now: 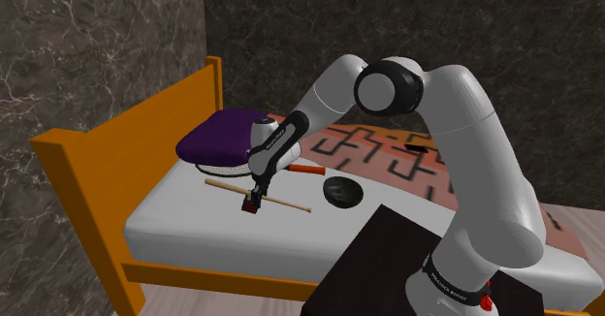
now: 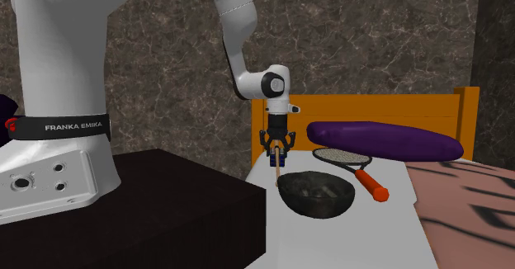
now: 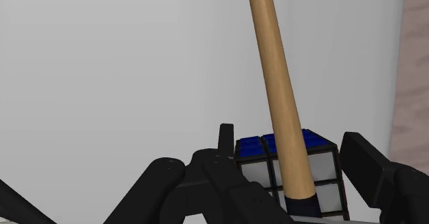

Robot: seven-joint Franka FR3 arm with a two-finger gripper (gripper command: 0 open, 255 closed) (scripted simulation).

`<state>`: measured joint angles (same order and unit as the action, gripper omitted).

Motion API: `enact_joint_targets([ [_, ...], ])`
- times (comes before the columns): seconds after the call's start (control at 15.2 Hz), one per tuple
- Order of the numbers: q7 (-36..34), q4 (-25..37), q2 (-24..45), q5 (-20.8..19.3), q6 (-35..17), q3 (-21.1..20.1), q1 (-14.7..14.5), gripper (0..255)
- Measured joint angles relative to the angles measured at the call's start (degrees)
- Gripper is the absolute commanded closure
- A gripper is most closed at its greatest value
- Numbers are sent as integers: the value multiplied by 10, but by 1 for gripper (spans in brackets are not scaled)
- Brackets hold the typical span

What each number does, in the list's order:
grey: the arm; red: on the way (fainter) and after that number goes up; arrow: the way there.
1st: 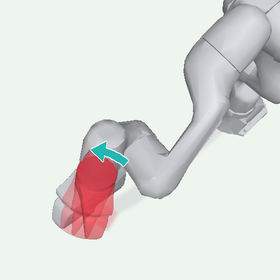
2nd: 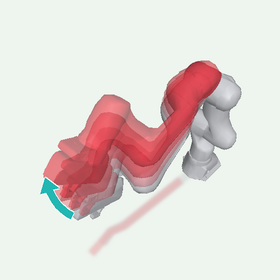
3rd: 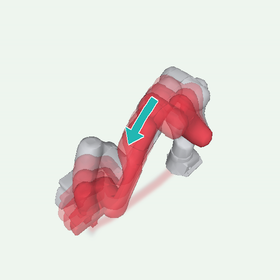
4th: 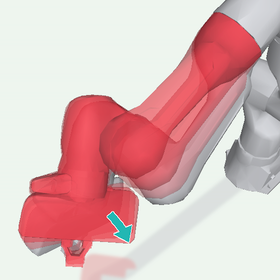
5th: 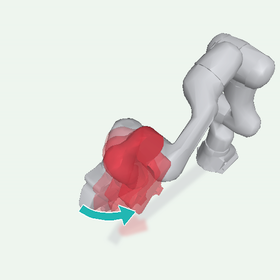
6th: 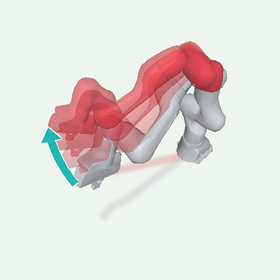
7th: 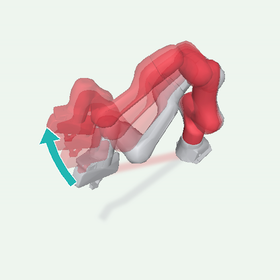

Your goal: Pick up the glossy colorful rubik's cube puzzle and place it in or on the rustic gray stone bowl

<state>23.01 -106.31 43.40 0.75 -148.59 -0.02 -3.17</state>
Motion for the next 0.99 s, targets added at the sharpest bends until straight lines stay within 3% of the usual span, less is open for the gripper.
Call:
enact_joint_targets([
  [0.53, 0, -1, -3, 0, 3, 0, 0, 255],
  [0.99, -1, -17, -48, 0, 31, 0, 0, 255],
])
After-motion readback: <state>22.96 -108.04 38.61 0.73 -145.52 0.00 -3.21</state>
